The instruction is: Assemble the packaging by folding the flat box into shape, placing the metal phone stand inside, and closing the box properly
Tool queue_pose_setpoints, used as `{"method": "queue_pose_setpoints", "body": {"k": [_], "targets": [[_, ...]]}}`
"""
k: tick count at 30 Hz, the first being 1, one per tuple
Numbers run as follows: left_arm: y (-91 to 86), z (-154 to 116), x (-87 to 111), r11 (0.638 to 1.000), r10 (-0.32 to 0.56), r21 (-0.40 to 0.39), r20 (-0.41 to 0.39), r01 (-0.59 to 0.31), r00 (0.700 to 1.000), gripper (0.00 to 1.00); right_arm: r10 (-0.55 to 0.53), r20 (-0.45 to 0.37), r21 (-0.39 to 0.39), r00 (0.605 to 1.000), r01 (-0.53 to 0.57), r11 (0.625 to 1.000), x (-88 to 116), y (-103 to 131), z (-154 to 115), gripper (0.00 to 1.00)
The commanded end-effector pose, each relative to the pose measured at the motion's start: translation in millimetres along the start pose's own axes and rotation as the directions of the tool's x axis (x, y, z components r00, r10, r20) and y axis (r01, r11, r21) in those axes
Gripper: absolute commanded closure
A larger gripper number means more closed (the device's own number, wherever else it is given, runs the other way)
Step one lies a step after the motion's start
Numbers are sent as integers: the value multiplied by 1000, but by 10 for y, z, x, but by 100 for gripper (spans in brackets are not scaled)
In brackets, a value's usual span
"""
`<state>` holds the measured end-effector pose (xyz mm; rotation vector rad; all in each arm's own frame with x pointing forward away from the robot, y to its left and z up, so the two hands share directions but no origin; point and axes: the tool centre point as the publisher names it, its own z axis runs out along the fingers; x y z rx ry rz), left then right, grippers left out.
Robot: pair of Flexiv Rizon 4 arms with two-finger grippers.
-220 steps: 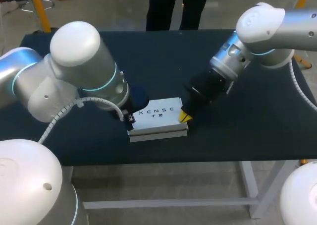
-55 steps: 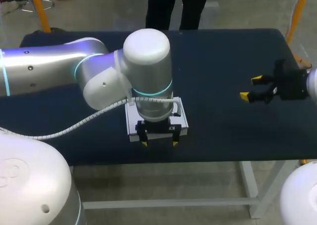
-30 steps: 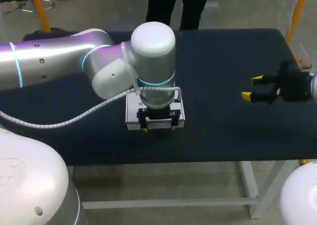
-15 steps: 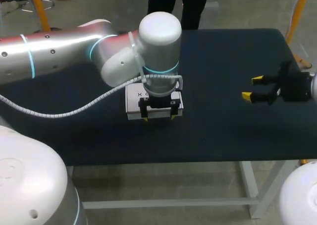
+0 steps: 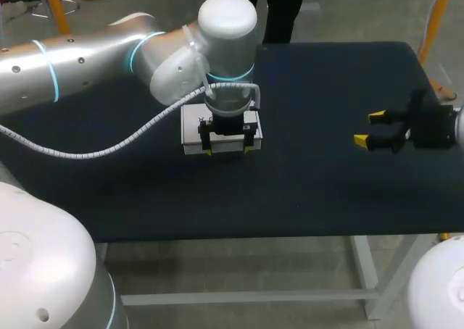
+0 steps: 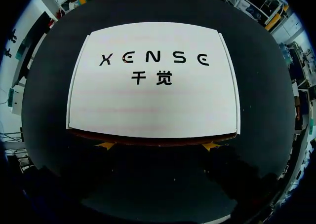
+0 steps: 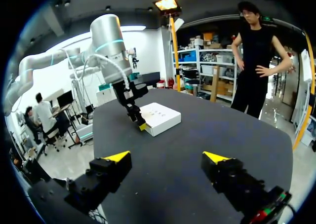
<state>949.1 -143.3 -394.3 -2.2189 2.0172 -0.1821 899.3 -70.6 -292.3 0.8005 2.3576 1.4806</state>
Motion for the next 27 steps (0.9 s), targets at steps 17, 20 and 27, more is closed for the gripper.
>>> {"method": "queue_pose_setpoints", "body": {"k": [17,20,27], "targets": [[-1109,216,26,998,24,-67,39,-21,999,0,-2,-5,-7,1000,2,1000,-4,-13,-16,0],[-1251,215,21,998,33,-63,39,-30,999,0,-2,-5,-7,1000,2,1000,-4,-13,-16,0],[-1611,272,-28,998,38,-60,45,-36,998,0,-2,-5,-7,1000,2,1000,-4,-13,-16,0]]}}
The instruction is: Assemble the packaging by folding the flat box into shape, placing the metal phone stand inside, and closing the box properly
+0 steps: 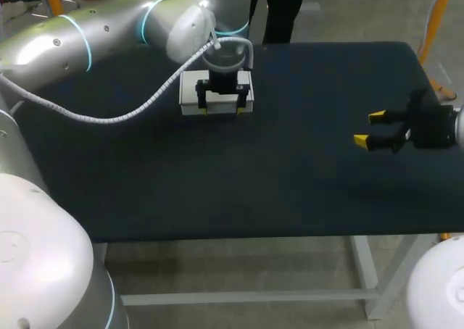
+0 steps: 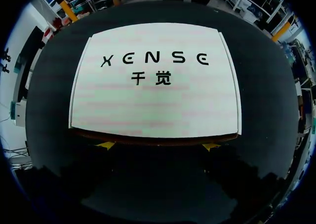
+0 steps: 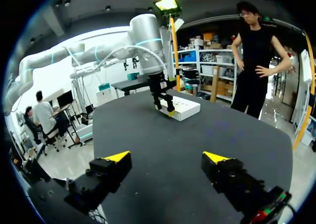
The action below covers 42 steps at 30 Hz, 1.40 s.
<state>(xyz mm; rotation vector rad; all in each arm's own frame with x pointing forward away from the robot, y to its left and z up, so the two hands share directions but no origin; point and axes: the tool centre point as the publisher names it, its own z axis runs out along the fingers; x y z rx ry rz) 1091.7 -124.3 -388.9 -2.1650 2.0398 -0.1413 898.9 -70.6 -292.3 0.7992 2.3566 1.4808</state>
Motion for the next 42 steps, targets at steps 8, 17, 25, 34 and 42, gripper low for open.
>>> {"method": "queue_pose_setpoints", "body": {"k": [8,17,25,34,42], "targets": [[-504,130,-46,998,5,-65,4,-5,1000,0,-1,-5,-7,1000,1,1000,-7,-11,-13,0],[-725,149,-154,998,10,-66,0,-10,1000,0,-1,-5,-7,1000,1,1000,-7,-11,-13,0],[-601,13,-244,999,40,-30,-42,-41,998,0,-1,-5,-7,1000,1,1000,-7,-11,-13,0],[108,-412,-374,964,230,175,-163,-201,959,0,-1,-5,-7,1000,1,1000,-7,-11,-13,0],[511,-620,-633,913,349,322,-291,-253,891,0,-1,-5,-7,1000,1,1000,-7,-11,-13,0]]}}
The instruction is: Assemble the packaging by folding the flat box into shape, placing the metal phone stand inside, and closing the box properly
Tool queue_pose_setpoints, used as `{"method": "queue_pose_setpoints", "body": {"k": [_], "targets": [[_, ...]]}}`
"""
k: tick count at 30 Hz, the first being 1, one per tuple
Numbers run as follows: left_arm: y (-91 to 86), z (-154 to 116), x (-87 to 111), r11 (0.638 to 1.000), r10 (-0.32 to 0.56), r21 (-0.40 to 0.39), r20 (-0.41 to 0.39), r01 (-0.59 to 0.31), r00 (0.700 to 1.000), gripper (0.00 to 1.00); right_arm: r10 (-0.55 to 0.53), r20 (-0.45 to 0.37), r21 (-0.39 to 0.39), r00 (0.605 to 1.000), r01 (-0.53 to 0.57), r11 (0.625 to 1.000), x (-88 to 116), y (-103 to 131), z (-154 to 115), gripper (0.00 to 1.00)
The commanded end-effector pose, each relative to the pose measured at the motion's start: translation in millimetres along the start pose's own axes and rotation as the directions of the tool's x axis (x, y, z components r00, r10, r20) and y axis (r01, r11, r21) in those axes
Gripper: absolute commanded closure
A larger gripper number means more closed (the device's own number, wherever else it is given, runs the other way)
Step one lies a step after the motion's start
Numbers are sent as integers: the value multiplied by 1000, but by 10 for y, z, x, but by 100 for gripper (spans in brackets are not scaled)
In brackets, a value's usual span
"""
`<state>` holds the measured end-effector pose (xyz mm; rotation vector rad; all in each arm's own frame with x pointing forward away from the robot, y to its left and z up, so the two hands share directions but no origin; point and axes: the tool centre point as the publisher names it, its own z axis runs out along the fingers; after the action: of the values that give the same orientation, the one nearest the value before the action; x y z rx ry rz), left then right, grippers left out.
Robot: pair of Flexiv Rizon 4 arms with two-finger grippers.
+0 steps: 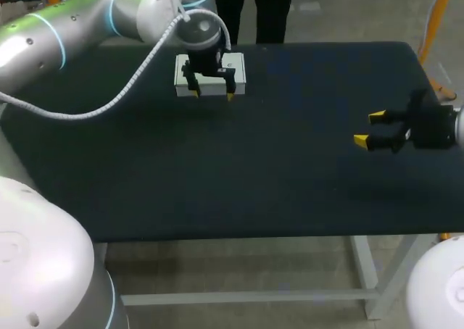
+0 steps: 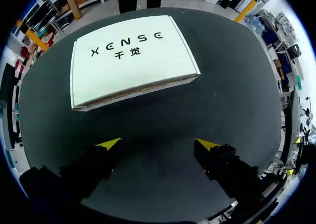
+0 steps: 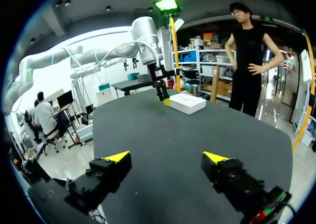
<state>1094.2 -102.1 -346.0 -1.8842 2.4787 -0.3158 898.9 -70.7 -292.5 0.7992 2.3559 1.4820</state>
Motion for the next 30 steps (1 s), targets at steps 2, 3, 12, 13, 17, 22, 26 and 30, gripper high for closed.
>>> {"method": "queue_pose_setpoints", "body": {"k": [2,3,12,13,17,22,26,30], "targets": [[822,-303,-130,937,90,345,-104,-49,990,0,-1,-5,-6,1000,1,1000,-6,-10,-14,0],[871,-326,-129,932,110,356,-113,-63,987,0,-1,-5,-6,1000,1,1000,-6,-10,-14,0],[1111,-461,-224,893,253,423,-185,-155,950,0,-1,-5,-6,1000,1,1000,-6,-10,-14,0],[1130,-469,-233,885,263,437,-188,-159,946,0,-1,-5,-6,1000,1,1000,-6,-10,-14,0],[1186,-498,-260,863,304,470,-192,-185,933,0,-1,-5,-6,1000,1,1000,-6,-10,-14,0],[1243,-543,-298,835,337,513,-197,-196,921,0,-1,-5,-6,1000,1,1000,-6,-10,-14,0],[1289,-587,-311,801,363,561,-181,-207,914,0,-1,-5,-6,1000,1,1000,-6,-10,-14,0],[1340,-626,-317,775,385,593,-170,-218,907,0,-1,-5,-6,1000,1,1000,-6,-10,-14,0]]}}
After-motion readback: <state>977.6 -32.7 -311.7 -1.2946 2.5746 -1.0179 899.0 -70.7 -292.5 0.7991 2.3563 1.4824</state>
